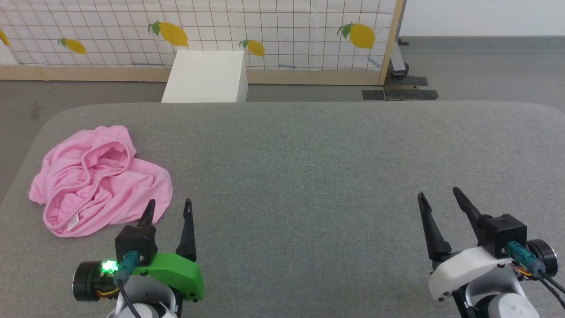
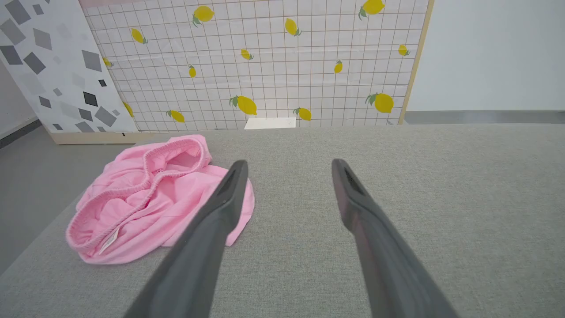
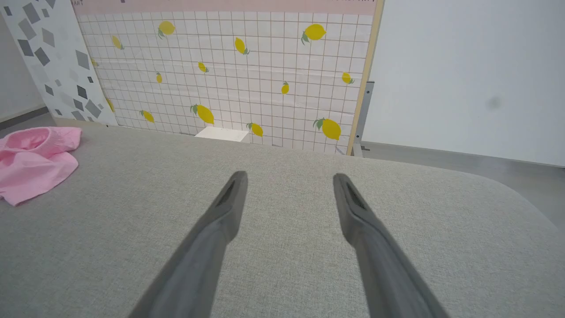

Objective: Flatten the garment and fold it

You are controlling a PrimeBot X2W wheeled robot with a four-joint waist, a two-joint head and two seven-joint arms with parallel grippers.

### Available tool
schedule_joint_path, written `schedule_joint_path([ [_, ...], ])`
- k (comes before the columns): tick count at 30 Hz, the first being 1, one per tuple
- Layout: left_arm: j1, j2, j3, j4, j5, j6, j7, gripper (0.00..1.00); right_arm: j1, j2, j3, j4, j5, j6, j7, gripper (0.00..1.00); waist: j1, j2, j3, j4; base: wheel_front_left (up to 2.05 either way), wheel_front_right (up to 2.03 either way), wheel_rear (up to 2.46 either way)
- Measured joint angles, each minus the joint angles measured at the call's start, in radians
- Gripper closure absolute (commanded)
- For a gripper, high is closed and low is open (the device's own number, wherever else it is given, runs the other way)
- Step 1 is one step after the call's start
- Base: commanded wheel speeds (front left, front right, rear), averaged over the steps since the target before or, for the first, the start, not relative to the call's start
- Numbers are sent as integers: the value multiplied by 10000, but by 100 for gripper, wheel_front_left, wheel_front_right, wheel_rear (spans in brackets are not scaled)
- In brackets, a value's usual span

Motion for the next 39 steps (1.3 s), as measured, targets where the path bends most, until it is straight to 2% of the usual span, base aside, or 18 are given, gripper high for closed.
schedule_joint_path([
  [19,0,0,-88,90,-180,253,-401,0,0,0,-36,368,424,0,-384,0,0,0,21,485,0,0,0],
  [39,9,0,-134,303,-286,518,-761,0,5,0,-44,771,740,0,-794,0,0,0,55,1696,0,0,0],
])
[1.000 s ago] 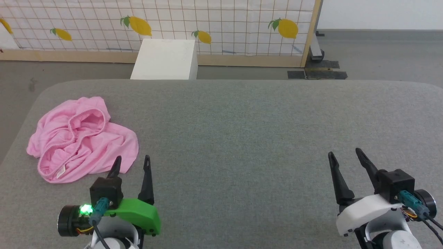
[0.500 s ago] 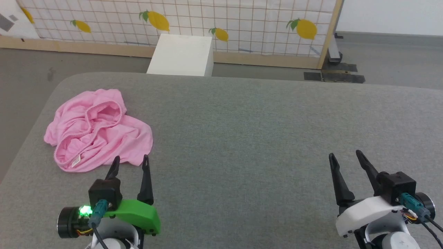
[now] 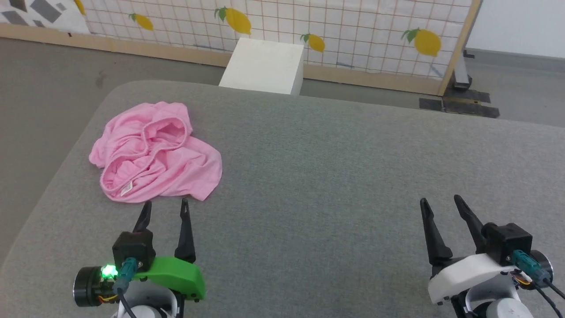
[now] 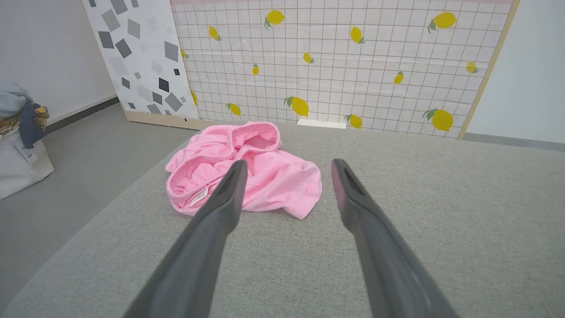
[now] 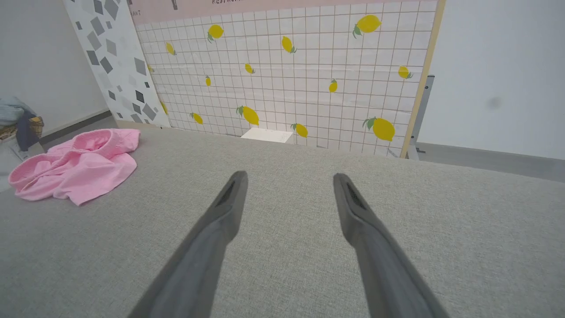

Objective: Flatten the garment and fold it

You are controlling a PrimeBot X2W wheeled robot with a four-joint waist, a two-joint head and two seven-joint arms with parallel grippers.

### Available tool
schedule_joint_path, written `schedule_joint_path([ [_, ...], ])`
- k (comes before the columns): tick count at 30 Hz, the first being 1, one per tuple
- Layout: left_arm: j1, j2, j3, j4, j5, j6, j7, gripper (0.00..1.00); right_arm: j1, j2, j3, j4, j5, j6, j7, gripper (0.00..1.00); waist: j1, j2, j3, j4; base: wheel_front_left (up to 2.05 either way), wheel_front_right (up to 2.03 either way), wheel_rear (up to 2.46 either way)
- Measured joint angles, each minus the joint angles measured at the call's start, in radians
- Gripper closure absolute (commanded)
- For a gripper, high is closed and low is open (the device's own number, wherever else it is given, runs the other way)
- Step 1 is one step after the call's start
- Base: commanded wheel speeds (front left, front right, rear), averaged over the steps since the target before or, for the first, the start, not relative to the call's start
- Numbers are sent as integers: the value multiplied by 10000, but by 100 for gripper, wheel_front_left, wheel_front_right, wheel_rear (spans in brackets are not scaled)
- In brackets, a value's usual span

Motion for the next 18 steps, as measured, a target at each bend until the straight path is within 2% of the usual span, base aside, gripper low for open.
schedule_joint_path([
  [18,104,0,-46,113,-251,180,-422,0,8,0,56,370,320,0,-332,0,0,0,38,1069,0,0,0],
])
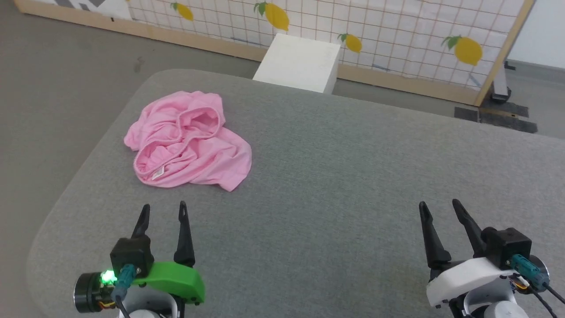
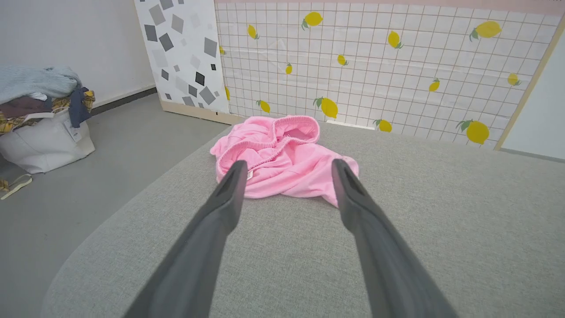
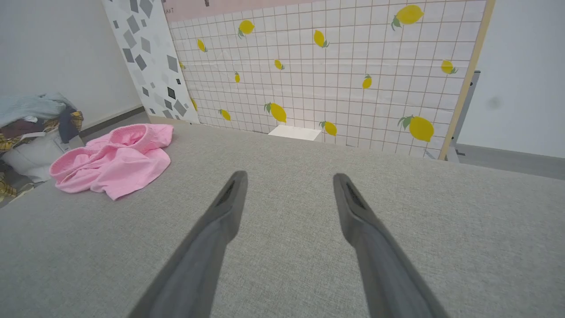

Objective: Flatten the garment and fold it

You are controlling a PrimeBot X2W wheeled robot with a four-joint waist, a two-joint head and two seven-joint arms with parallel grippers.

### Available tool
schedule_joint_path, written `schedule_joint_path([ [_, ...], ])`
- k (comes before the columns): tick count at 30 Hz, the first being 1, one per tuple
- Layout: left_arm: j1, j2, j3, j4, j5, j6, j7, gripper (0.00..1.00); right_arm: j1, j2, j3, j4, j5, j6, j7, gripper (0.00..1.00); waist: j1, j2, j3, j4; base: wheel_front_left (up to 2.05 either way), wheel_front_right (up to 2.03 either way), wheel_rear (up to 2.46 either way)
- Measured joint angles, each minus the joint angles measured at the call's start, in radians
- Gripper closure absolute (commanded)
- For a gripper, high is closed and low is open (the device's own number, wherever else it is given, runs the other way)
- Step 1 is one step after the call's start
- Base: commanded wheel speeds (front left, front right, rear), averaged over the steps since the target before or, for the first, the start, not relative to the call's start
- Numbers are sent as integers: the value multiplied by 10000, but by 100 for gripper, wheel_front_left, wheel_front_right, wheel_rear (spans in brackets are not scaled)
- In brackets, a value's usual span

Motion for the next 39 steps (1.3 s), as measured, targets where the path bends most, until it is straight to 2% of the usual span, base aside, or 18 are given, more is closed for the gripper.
schedule_joint_path([
  [14,115,0,-38,140,-84,169,-278,0,146,0,67,293,270,0,-286,0,0,0,-68,625,0,0,0],
  [39,118,10,-40,627,-98,217,-794,0,146,0,109,742,598,0,-677,0,0,0,-97,1400,0,0,0],
])
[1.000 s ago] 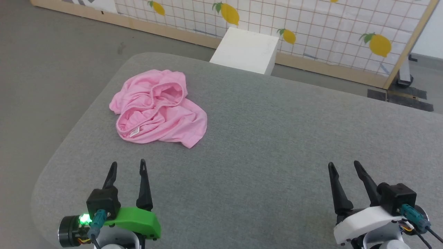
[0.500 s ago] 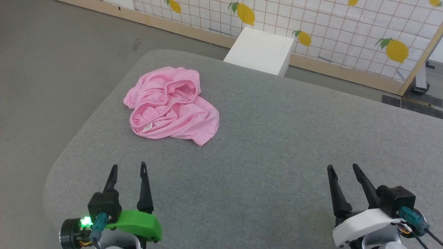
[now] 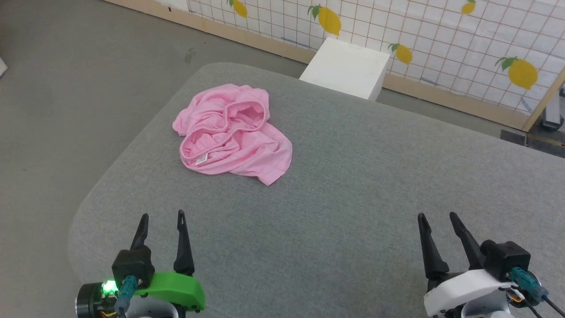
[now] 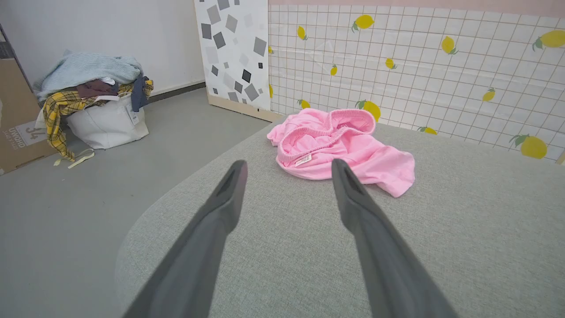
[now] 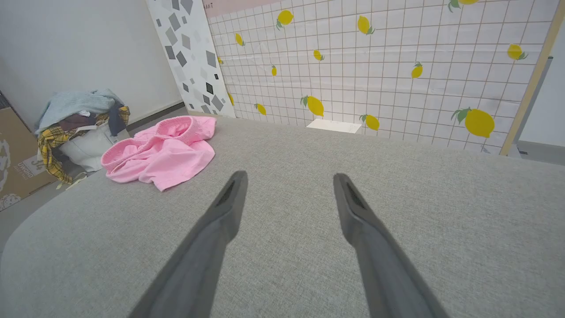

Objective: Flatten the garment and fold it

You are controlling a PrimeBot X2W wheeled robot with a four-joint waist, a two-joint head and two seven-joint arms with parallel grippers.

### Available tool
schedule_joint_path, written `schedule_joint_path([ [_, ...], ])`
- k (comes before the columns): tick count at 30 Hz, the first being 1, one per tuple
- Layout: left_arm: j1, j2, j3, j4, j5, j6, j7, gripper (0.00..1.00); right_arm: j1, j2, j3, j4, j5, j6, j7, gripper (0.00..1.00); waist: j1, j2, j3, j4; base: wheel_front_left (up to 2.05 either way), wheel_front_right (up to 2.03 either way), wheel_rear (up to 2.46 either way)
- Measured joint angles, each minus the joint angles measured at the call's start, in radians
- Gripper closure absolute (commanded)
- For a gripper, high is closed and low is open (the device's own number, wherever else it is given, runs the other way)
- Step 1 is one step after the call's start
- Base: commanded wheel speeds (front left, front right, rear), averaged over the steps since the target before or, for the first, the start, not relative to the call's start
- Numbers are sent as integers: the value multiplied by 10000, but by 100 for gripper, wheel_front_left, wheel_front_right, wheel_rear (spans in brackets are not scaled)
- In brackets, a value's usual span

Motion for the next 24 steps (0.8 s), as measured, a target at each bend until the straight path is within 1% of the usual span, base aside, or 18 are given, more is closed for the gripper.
schedule_joint_path([
  [16,0,-2,-38,234,-167,130,-309,0,16,2,29,305,320,0,-282,0,0,0,-11,354,0,0,0],
  [24,0,-4,-52,245,-178,138,-311,0,26,2,21,313,347,0,-295,0,0,0,32,241,0,0,0],
])
